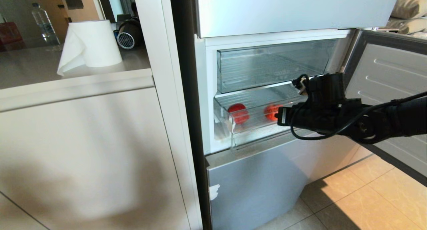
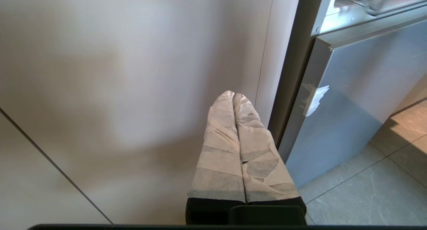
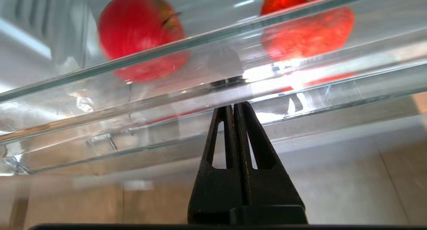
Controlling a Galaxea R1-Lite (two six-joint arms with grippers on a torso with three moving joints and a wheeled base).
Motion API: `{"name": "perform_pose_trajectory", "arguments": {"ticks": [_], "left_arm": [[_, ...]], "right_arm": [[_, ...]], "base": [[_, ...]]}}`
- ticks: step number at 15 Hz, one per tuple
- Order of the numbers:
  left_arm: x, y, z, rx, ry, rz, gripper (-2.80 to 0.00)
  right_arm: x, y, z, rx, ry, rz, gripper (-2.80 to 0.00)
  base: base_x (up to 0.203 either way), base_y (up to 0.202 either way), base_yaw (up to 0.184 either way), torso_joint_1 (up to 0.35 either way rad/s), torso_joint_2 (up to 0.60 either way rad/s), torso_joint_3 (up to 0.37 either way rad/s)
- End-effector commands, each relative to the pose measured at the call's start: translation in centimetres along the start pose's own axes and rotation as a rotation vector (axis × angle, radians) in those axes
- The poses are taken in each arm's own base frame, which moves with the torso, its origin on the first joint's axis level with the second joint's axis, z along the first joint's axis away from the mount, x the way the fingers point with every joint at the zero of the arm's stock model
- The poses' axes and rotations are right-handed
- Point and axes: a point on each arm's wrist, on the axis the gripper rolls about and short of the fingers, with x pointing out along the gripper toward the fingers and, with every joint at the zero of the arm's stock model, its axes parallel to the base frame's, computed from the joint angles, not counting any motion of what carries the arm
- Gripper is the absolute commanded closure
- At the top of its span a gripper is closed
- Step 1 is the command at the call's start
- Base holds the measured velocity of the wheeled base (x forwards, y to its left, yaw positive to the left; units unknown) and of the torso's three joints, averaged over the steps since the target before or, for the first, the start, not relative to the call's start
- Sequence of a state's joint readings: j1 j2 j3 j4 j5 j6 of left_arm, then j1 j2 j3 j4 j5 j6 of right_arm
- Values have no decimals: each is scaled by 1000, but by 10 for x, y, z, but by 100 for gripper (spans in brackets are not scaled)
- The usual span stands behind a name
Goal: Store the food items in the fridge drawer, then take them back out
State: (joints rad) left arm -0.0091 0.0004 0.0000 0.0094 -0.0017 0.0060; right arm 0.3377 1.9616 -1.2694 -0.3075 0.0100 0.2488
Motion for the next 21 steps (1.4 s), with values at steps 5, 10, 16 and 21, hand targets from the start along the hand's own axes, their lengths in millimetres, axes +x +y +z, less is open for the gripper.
{"name": "perform_pose_trajectory", "arguments": {"ticks": [5, 10, 16, 21], "left_arm": [[0, 0, 0, 0, 1, 0, 0], [0, 0, 0, 0, 0, 0, 0], [0, 0, 0, 0, -1, 0, 0], [0, 0, 0, 0, 0, 0, 0]], "right_arm": [[0, 7, -5, 105, -36, 34, 0], [-26, 4, -17, 108, 3, 36, 0], [45, -1, -32, 113, 44, 19, 0], [64, 1, -27, 131, -35, 46, 0]], "base": [[0, 0, 0, 0, 0, 0], [0, 0, 0, 0, 0, 0], [0, 0, 0, 0, 0, 0], [0, 0, 0, 0, 0, 0]]}}
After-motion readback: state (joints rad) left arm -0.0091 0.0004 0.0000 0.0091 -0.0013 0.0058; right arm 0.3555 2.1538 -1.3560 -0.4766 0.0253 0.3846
